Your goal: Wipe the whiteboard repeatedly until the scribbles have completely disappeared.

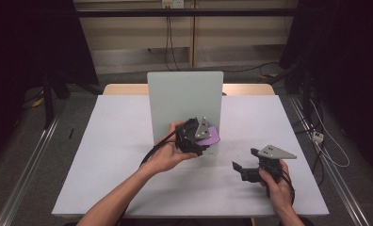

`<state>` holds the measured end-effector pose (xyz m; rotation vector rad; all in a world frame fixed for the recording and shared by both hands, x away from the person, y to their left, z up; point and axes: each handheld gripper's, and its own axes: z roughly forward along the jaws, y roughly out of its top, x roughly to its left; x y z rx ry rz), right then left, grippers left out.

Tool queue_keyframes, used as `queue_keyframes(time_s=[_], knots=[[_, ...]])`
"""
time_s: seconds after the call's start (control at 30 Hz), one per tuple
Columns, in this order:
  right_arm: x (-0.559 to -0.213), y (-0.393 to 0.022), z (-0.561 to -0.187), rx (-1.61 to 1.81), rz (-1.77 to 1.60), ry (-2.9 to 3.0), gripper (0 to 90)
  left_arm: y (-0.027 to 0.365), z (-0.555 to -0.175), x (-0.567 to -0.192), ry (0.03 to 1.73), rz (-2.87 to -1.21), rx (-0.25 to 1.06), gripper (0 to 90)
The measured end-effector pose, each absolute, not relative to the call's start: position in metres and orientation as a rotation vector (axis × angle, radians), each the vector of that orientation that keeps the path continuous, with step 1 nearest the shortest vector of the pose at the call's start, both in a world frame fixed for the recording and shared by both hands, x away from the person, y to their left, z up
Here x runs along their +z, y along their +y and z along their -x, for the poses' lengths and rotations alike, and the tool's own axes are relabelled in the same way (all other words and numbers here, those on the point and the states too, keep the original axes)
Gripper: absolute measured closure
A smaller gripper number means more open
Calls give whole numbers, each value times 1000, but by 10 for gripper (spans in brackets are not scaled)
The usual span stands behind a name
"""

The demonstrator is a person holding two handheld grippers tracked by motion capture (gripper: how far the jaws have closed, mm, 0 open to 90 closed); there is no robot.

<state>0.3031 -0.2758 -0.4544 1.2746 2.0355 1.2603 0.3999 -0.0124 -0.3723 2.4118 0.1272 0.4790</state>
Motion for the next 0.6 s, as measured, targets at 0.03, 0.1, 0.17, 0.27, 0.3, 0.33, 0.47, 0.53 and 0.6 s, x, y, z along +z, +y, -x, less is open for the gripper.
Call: queue_keyframes(time_s=[0.03, 0.1, 0.17, 0.27, 0.3, 0.33, 0.47, 0.53, 0.6], knots=[[-454, -276, -303, 1260, -1275, 2035, 74, -10, -401, -369, 137, -2397, 489, 410], [-455, -276, -303, 1260, -1277, 2035, 74, -5, -404, -361, 155, -2388, 500, 410], [-455, -276, -303, 1260, -1276, 2035, 74, -1, -406, -354, 176, -2357, 514, 410], [-454, -276, -303, 1259, -1276, 2035, 74, 7, -411, -343, 201, -2320, 530, 410], [-454, -276, -303, 1259, -1276, 2035, 74, 10, -413, -339, 206, -2304, 534, 410], [-454, -276, -303, 1260, -1276, 2034, 75, 12, -414, -336, 222, -2288, 539, 410], [-455, -276, -303, 1260, -1277, 2035, 74, 16, -415, -334, 230, -2274, 549, 410], [-455, -276, -303, 1260, -1276, 2035, 75, 14, -412, -337, 215, -2290, 581, 410], [-454, -276, -303, 1259, -1276, 2035, 75, 13, -410, -341, 198, -2304, 584, 410]])
